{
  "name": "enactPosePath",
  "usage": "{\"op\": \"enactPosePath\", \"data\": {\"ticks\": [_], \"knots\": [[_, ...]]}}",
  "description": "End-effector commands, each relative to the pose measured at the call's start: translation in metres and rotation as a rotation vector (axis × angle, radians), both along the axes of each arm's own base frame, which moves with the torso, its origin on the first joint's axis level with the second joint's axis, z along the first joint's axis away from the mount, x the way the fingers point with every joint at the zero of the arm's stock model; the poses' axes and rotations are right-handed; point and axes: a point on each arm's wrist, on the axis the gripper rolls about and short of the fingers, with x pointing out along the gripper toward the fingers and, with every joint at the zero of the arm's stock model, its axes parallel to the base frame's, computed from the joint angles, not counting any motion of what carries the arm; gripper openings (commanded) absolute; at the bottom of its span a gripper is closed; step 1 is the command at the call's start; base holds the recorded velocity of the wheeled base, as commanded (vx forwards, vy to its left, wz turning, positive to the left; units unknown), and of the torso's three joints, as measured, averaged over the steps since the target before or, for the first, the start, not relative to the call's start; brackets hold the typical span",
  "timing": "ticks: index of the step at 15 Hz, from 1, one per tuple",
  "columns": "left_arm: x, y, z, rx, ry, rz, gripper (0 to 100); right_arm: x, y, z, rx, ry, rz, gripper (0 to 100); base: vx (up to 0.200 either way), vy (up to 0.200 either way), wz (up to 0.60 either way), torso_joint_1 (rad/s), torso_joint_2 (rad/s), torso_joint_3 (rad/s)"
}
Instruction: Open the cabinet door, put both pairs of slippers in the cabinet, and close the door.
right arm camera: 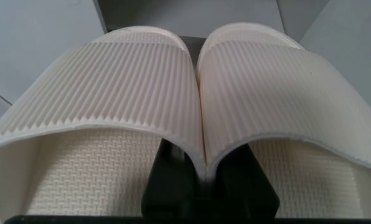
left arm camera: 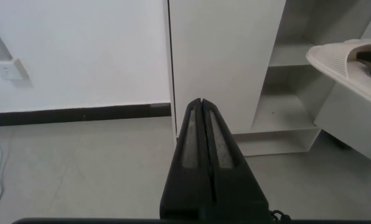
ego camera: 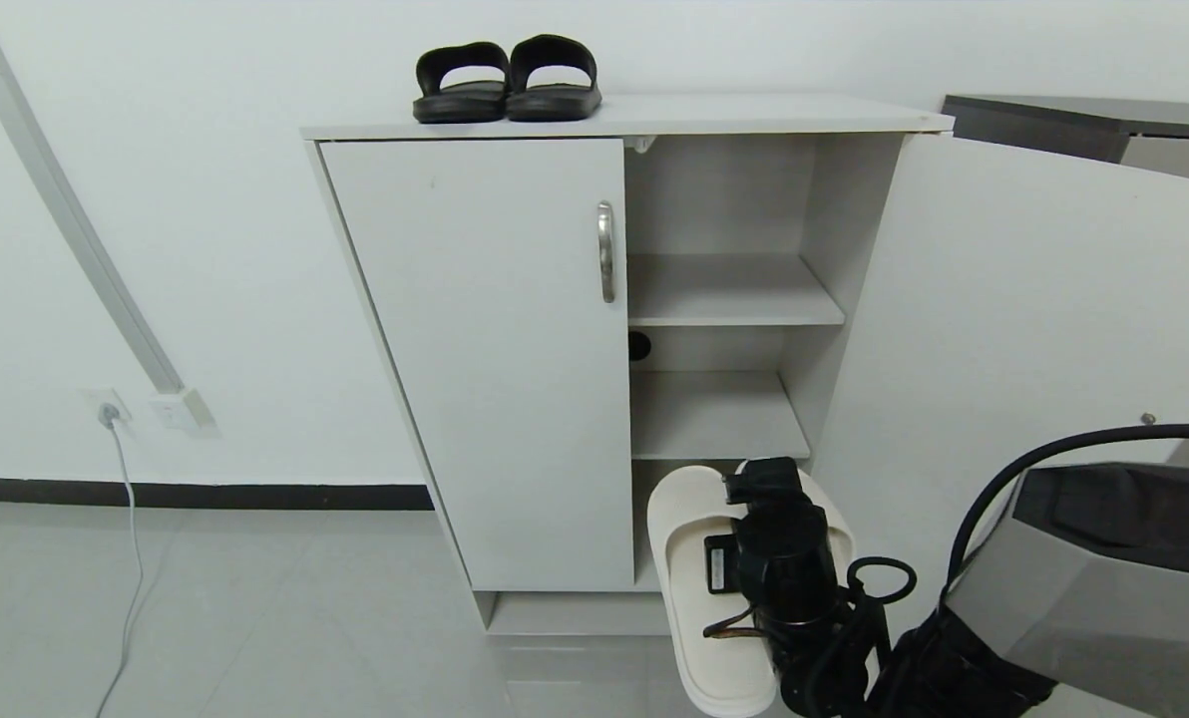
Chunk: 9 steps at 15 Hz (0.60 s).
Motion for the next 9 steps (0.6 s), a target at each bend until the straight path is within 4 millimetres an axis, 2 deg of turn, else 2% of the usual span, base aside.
{"op": "enactPosePath", "data": {"ticks": [1, 4, 7, 9], "knots": [[0.0, 0.0, 0.0, 0.0, 0.003, -0.001, 0, 0.001, 0.0, -0.006, -0.01, 0.009, -0.002, 0, 0.0, 0.0, 0.0, 0.0, 0.0, 0.0], [0.001, 0.0, 0.0, 0.0, 0.015, -0.002, 0, 0.006, 0.002, -0.015, -0.025, 0.021, -0.005, 0, 0.0, 0.0, 0.0, -0.001, 0.0, -0.038], [0.002, 0.0, 0.0, 0.0, 0.022, -0.004, 0, 0.023, 0.015, -0.021, -0.015, -0.002, -0.012, 0, 0.0, 0.0, 0.0, 0.001, 0.0, -0.176], [0.001, 0.0, 0.001, 0.0, 0.018, -0.004, 0, 0.029, 0.014, -0.019, -0.008, -0.012, -0.026, 0, 0.0, 0.0, 0.0, 0.0, 0.0, -0.193]]}}
